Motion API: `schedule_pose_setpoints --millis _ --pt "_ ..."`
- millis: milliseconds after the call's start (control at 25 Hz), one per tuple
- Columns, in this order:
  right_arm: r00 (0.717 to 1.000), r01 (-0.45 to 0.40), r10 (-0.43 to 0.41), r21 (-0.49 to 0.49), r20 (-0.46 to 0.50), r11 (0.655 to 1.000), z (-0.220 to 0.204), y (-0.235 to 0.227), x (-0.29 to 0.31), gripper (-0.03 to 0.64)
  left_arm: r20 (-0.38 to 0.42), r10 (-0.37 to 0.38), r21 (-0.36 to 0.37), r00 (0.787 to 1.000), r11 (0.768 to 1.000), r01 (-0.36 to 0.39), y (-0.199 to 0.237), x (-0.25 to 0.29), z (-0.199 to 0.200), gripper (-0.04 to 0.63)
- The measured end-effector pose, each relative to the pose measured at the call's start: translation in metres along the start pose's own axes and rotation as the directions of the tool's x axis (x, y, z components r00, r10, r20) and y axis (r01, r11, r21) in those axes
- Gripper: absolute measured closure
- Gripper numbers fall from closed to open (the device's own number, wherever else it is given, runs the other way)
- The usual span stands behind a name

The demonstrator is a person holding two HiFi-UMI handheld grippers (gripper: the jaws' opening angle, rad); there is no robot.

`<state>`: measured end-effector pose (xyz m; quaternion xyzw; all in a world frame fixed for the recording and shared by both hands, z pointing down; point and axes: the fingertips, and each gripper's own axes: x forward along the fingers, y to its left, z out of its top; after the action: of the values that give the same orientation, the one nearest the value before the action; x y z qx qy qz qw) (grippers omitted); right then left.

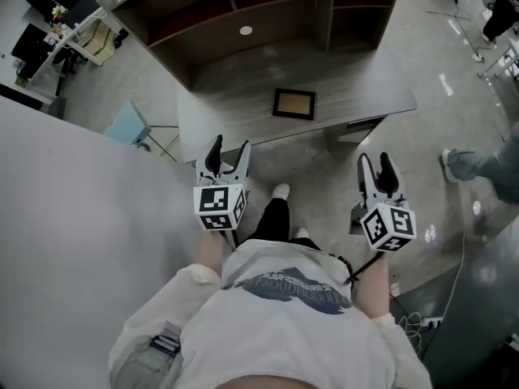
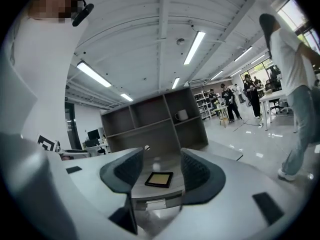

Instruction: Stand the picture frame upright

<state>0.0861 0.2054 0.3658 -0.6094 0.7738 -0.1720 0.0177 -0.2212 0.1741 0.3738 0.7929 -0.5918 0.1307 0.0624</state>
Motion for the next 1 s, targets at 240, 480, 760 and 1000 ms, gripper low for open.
schedule_pose_setpoints --millis 240,480,760,1000 --pt "0.998 0.021 -0.022 -0.013 -0.062 1.0 -0.012 0.013 0.056 0.402 -0.055 -0.044 -0.033 0.997 0.999 0.042 0.034 0.052 -0.014 0.36" --pt "0.99 0.058 -0.059 -0.009 -0.125 0.998 -0.023 0.027 0.124 0.402 -0.111 -0.107 -0.037 0.988 0.994 0.103 0.072 0.114 -0.023 0.36" --pt "0.971 0.154 -0.143 0.042 -0.191 0.987 -0.031 0.025 0.177 0.402 -0.145 -0.146 -0.038 0.979 0.989 0.141 0.127 0.173 -0.022 0.36" --pt "0.947 0.213 -0.188 0.069 -0.259 0.975 -0.042 0.014 0.199 0.402 -0.204 -0.198 -0.108 0.959 0.978 0.179 0.138 0.201 -0.045 0.36"
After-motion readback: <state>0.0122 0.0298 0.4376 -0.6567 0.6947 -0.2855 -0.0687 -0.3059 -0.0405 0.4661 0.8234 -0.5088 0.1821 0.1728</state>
